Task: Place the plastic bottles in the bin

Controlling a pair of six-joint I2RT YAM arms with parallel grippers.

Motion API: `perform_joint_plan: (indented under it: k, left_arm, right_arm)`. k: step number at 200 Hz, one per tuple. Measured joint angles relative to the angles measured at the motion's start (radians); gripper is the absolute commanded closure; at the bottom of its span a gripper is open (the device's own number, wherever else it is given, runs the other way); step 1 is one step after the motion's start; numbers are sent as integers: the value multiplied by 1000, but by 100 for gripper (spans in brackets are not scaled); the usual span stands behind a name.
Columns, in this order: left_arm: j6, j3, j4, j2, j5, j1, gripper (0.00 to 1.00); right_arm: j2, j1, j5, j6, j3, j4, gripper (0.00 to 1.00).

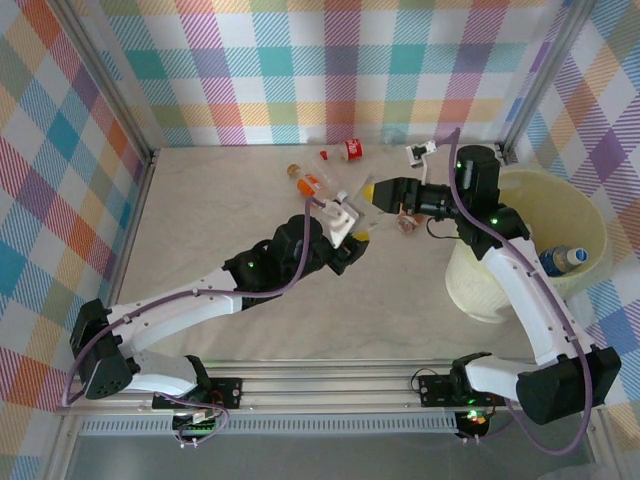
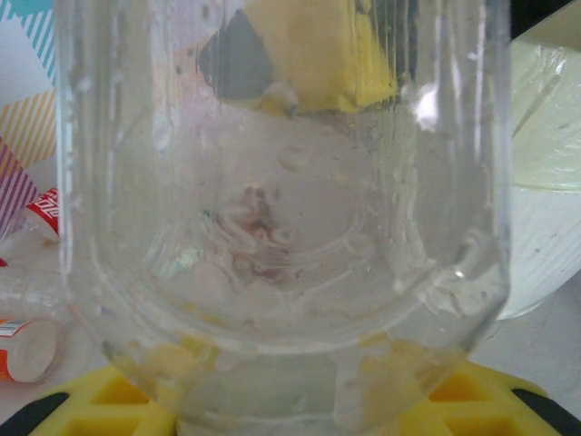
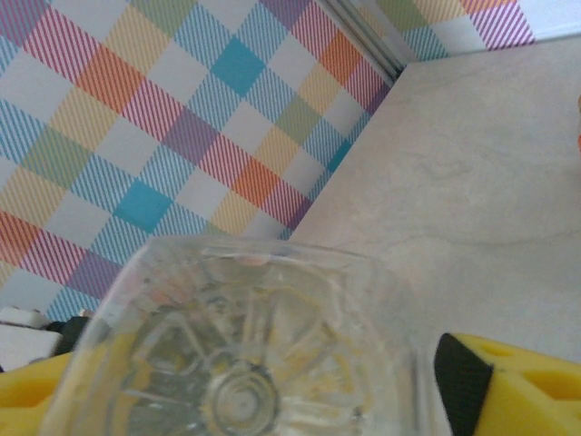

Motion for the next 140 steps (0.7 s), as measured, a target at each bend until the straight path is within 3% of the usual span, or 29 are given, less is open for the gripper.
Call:
perform_joint_plan:
  k: [67, 98, 109, 125, 140]
  left_arm:
    - [11, 79, -63, 69, -63, -5, 70]
    - [11, 109, -89, 91, -75, -5, 61]
    - [11, 121, -93, 98, -78, -5, 52]
    - [13, 136, -103, 111, -95, -5, 24]
    - [-5, 144, -114, 118, -109, -5, 10]
  right_arm:
    - [9, 2, 35, -8, 1, -9, 50]
    - [10, 2, 58, -22, 12, -20, 57]
    - [10, 2, 68, -29, 18, -24, 59]
    - [8, 5, 108, -40, 24, -36, 60]
    - [8, 9, 156, -55, 24, -51, 60]
